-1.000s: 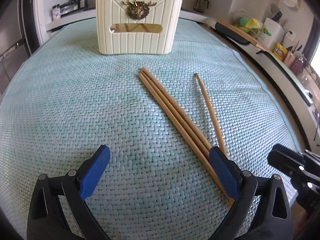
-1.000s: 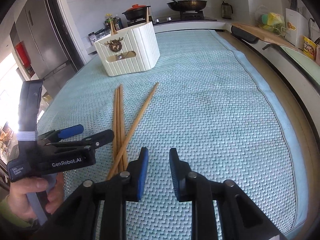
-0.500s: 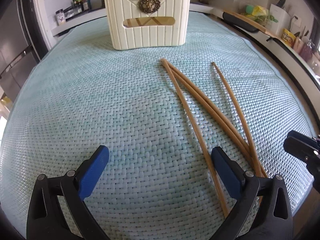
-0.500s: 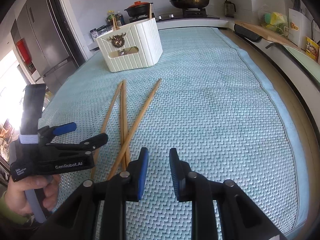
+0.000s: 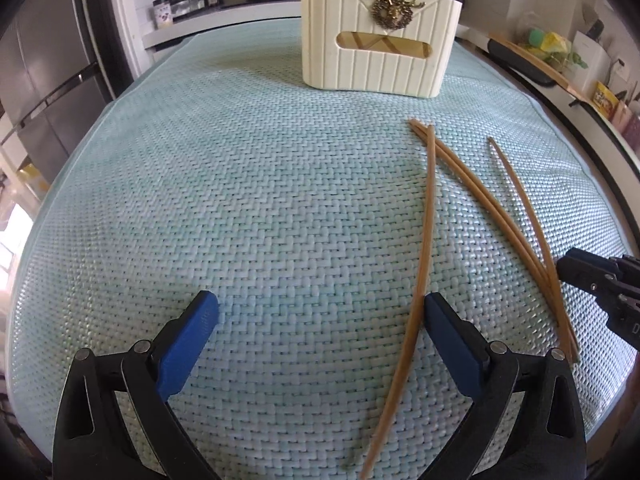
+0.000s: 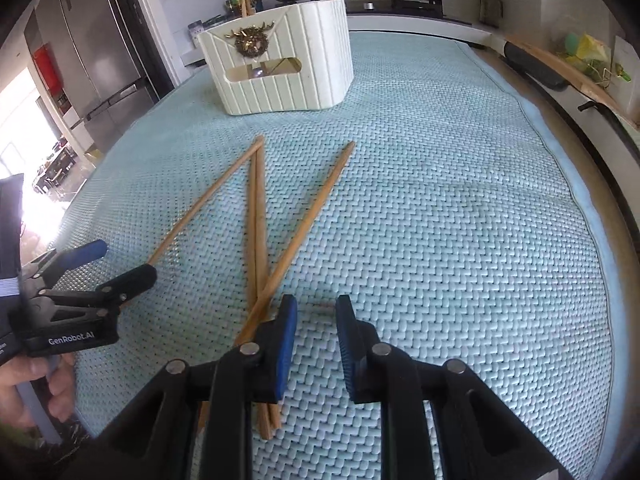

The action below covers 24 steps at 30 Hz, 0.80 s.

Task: Organize utensils
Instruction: 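Withdraw both grippers and position them over the loose chopsticks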

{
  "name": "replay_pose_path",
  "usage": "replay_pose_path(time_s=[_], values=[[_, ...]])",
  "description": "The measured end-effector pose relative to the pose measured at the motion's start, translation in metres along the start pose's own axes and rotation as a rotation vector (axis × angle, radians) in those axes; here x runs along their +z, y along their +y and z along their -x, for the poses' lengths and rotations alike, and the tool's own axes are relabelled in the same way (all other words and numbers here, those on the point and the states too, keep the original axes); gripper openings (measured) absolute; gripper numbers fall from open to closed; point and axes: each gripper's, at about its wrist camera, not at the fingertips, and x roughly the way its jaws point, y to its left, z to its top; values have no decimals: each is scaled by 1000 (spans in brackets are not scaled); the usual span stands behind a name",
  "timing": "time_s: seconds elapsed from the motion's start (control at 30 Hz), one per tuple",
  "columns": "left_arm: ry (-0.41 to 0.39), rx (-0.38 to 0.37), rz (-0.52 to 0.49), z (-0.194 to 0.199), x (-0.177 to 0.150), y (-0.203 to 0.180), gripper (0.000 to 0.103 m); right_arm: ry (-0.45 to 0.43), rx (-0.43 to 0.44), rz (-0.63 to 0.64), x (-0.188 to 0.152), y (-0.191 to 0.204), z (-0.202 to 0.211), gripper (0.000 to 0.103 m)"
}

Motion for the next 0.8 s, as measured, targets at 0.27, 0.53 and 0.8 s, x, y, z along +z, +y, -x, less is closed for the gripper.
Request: replay_pose_path(time_s=[0.27,0.53,0.8], values=[[55,-56,-76,-14,27,-2,100,-9,28,-44,23,-12,3,23],[27,-83,-149,-32,60,-28,94,-20,-29,2,46,-2,-25,24],[-15,-66,-156,-49,70,-31,101,-101,-86,22,54,-7,-41,21]])
